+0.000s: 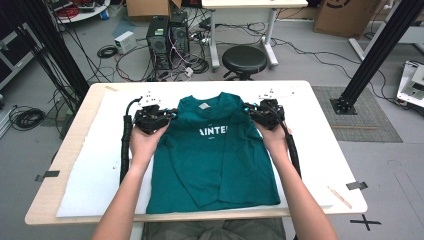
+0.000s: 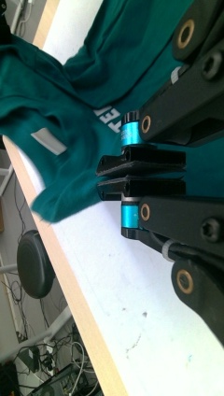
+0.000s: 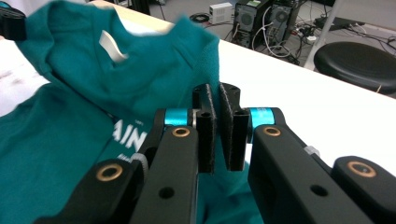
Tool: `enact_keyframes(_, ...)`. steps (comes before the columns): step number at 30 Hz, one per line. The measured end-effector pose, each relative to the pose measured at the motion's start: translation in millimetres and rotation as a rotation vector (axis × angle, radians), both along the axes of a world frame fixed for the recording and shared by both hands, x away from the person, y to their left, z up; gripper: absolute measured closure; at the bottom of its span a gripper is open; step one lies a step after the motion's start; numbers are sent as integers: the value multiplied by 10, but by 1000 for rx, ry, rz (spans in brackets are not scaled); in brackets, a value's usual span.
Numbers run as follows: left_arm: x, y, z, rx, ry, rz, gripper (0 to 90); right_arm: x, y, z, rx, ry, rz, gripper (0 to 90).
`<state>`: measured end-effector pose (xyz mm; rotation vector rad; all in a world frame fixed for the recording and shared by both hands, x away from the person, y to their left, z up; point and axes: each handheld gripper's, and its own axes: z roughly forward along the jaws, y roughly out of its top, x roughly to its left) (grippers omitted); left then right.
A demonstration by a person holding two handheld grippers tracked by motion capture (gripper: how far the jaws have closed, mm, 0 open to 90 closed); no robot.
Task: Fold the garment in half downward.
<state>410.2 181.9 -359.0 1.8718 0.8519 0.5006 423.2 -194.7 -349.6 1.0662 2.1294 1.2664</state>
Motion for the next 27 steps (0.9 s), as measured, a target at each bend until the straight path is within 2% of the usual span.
enact_keyframes(6, -255, -28, -34, -32, -12, -20, 863, -273, -57, -23, 1, -13, -1, 865)
enact_keyframes(11, -454, -53, -83, -11, -16, -34, 863, -489, -89, -122, 7, -2, 5, 864)
enact_keyframes(15, -591, -57, -124, -29, -7, -64, 863, -630, -110, -209, 12, 1, 9, 861)
enact_keyframes(18, -707, -93, -163, 4, -12, -80, 863, -724, -119, -293, 2, 0, 15, 861)
enact_keyframes(20, -763, -105, -189, 33, -16, -92, 863, -772, -127, -336, 19, 10, 23, 861)
enact_keyframes(23, -852, -107, -246, 32, -11, -99, 863, -882, -133, -408, 4, 24, 29, 861)
enact_keyframes(24, -878, -102, -269, 44, -14, -102, 863, -911, -139, -434, -8, 21, 33, 861)
enact_keyframes(27, -944, -99, -354, 33, 10, -113, 863, -980, -157, -518, -27, 44, 41, 860)
